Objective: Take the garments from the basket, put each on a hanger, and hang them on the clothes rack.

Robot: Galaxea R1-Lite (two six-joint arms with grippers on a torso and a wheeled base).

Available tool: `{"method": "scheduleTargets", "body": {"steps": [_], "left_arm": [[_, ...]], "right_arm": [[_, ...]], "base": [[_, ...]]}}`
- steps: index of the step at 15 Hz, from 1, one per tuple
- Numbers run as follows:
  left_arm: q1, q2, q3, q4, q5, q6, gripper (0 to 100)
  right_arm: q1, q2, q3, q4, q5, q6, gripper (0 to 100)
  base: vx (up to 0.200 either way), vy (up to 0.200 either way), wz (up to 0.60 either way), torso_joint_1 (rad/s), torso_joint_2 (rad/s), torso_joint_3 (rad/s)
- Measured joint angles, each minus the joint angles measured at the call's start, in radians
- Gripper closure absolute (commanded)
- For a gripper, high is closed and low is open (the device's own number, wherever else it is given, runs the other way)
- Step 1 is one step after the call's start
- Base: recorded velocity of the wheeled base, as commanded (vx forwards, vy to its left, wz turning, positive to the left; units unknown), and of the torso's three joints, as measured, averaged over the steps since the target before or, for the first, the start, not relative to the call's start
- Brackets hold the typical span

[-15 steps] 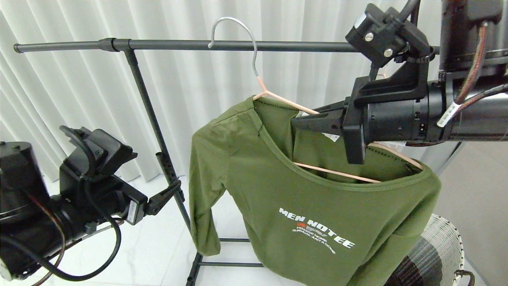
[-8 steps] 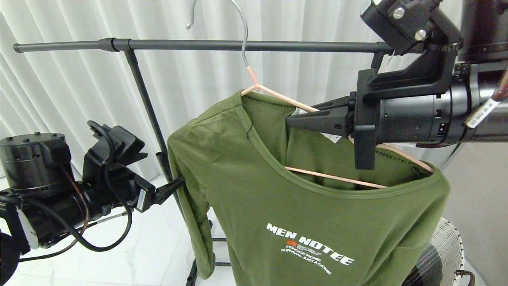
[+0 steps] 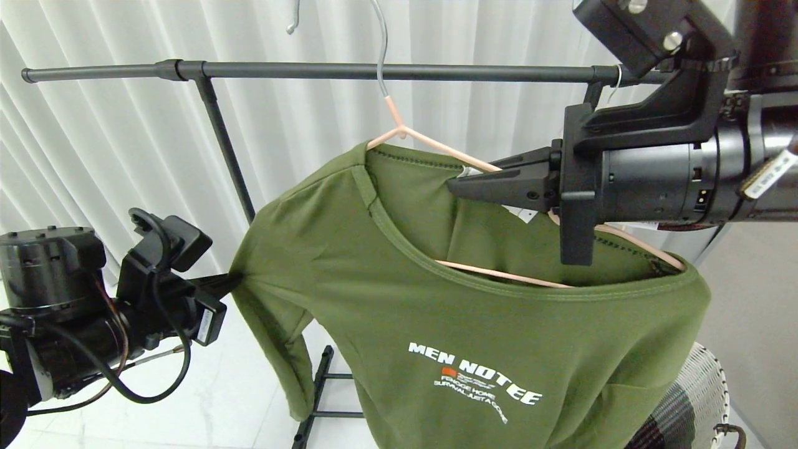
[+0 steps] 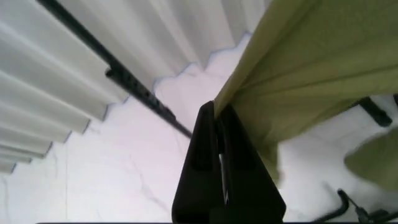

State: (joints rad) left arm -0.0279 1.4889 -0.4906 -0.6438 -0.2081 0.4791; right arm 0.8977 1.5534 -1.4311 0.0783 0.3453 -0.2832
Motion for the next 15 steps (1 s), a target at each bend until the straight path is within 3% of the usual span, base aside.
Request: {"method": "scheduleTargets", "body": {"steps": [5, 6, 11, 15], "left_arm": [[0.034, 0.012, 0.072, -0.109, 0.006, 0.019, 100], [0.036, 0.017, 0.078, -0.123, 0.007, 0.031, 0], [0.037, 0.019, 0.098, -0.135, 0.002, 0.058, 0], [0.034, -0.065, 0.143, -0.139, -0.039, 0.052, 0]], "right_arm": [[-0.002, 0.000, 0.000, -0.001, -0.002, 0.001, 100], [-0.003, 0.000, 0.000, -0.001, -0.002, 0.001, 100], [-0.003, 0.001, -0.005, -0.046, -0.011, 0.012, 100], [-0.046, 0.015, -0.002, -0.088, -0.103, 0.080, 100]], "base": [[0.000, 0.000, 0.00, 0.000, 0.00, 0.000], [0.000, 0.000, 0.00, 0.000, 0.00, 0.000], [0.000, 0.000, 0.00, 0.000, 0.00, 0.000], [0.000, 0.000, 0.00, 0.000, 0.00, 0.000]]}}
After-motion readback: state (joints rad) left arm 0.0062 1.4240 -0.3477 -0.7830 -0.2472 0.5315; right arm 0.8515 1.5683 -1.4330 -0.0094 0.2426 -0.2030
